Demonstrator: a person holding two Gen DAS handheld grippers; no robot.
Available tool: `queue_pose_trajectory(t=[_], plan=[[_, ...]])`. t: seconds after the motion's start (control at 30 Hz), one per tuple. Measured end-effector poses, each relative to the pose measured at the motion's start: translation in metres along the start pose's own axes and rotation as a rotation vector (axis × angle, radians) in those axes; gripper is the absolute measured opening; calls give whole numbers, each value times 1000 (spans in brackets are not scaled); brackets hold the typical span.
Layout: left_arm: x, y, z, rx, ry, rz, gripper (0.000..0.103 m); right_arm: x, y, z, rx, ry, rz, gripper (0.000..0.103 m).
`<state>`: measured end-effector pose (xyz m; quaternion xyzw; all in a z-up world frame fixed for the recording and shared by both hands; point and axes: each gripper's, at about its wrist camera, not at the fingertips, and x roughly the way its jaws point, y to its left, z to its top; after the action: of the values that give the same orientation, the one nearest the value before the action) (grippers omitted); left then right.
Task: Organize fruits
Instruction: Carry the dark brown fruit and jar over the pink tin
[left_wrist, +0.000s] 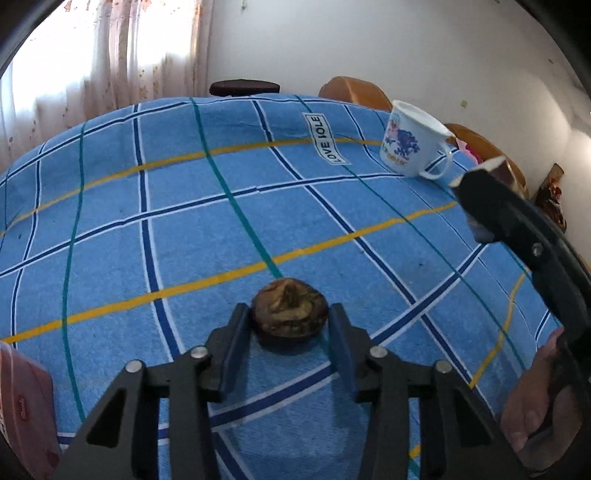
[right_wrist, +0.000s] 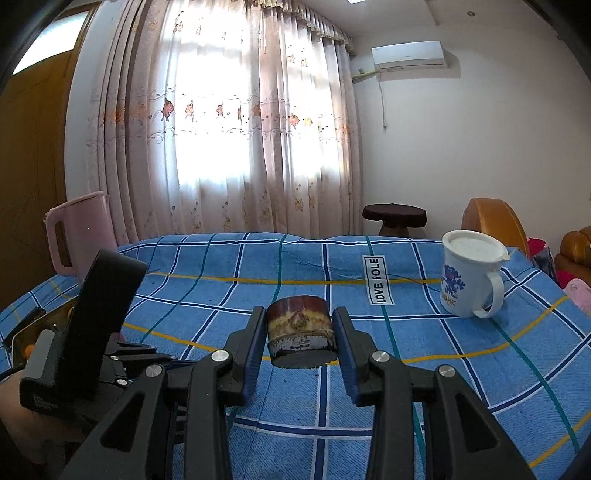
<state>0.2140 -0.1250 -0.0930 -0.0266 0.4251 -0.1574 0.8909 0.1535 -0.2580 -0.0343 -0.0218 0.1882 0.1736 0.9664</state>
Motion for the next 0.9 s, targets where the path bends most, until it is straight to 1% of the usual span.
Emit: queue_pose_trajectory(t=[0.13,0.3,0.43,0.73,0.9], plan=[[-14,6,-5,-16,-56,9,45,-3,3,-1,-18,-15,0,38],[-39,12,-13,-25,-155,47,45,-7,9,-2,-43,-29,-12,38],[-57,13,-20,-10,-226,85,45,-10,11,-3,-47,-40,-16,38],[-82,14,-35,9,-308,126,45,-23,23,-8,-70,-62,-3,38],[-99,20,-46,-5,-344,116,45,-30,31,-11,-64,-53,25,38]])
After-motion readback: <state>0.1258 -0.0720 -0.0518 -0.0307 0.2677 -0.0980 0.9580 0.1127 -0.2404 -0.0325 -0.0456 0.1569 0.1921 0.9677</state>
